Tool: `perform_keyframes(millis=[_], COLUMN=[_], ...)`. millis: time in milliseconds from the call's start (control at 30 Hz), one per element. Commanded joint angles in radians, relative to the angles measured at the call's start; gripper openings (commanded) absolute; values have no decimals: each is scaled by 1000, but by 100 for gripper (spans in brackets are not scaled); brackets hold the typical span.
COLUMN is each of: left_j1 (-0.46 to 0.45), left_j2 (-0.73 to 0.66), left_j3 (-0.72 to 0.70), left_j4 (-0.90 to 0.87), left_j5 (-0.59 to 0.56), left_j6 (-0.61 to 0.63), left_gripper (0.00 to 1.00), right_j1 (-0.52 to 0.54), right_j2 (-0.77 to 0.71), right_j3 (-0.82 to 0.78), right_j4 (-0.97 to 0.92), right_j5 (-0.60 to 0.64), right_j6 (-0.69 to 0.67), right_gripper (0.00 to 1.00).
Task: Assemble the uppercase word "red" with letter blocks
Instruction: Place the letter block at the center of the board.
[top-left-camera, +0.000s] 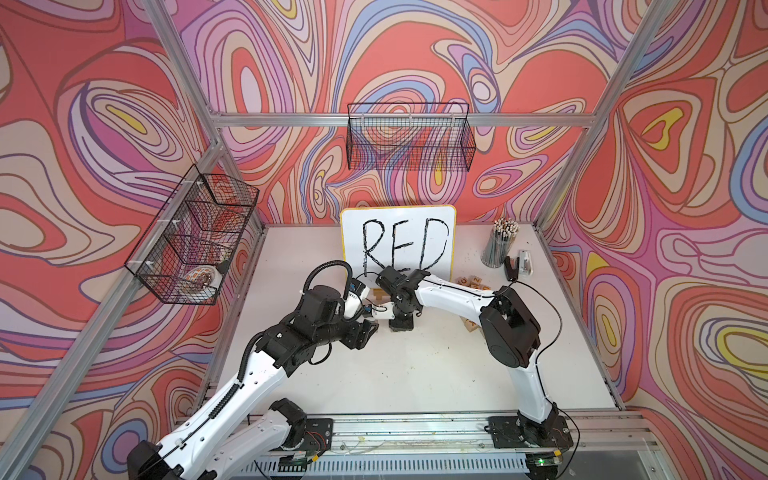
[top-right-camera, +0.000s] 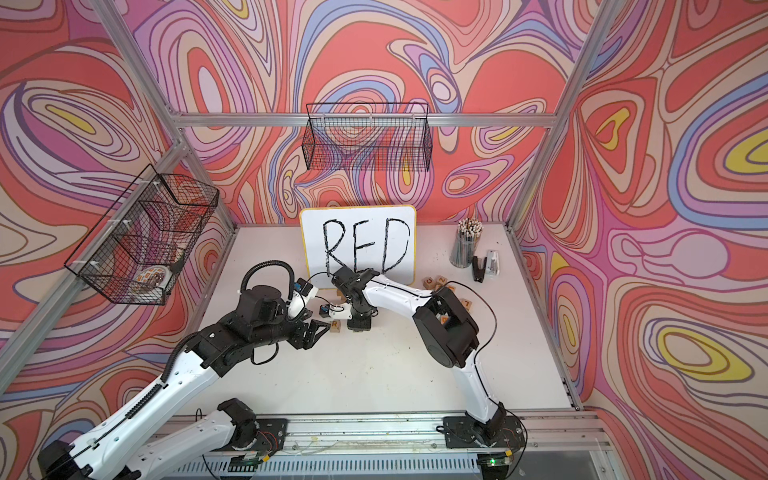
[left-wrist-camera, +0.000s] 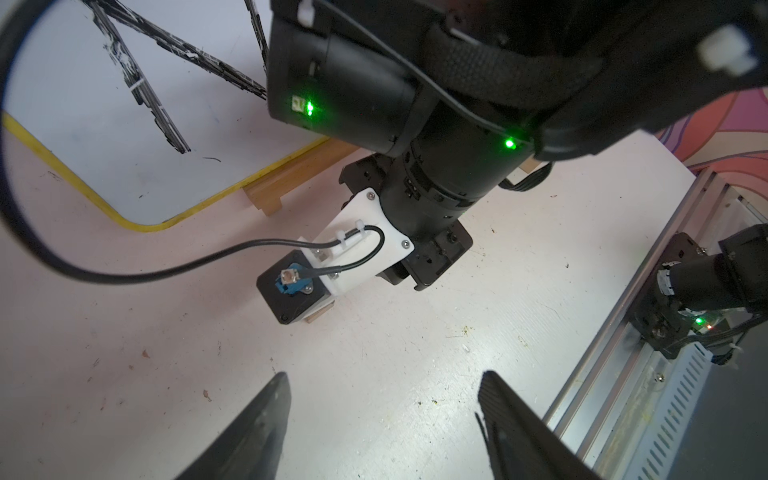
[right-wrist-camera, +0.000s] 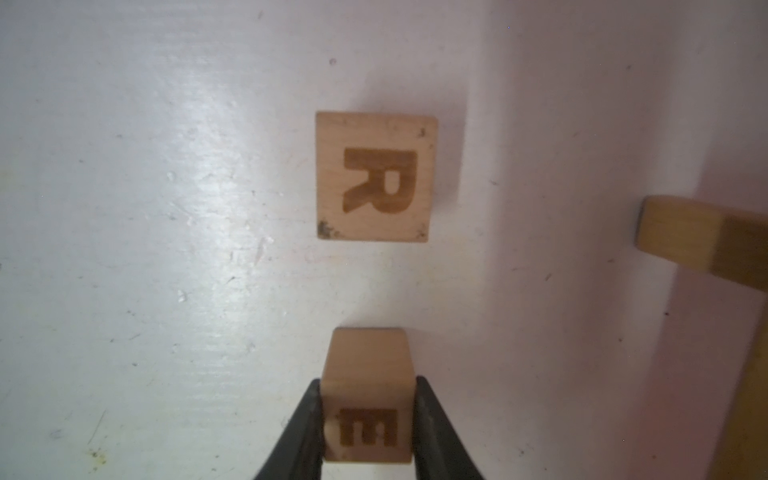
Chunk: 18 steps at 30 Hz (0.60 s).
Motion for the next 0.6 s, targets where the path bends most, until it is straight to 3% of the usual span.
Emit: perform_keyframes(millis=[0,567], left_j1=[-7,-9], left_j2=[-6,-7], left_j3=[-12,-12], left_j4=[-19,-19], left_j5=[-11,-11], left_j6=[-5,-5], left_gripper=[75,75], right_j1=[6,5], right_j2=[23,19], right_j3=[-18,-30], right_j4=[17,11], right_j5=[12,14], right_j6=[-11,-14], right_gripper=[23,24])
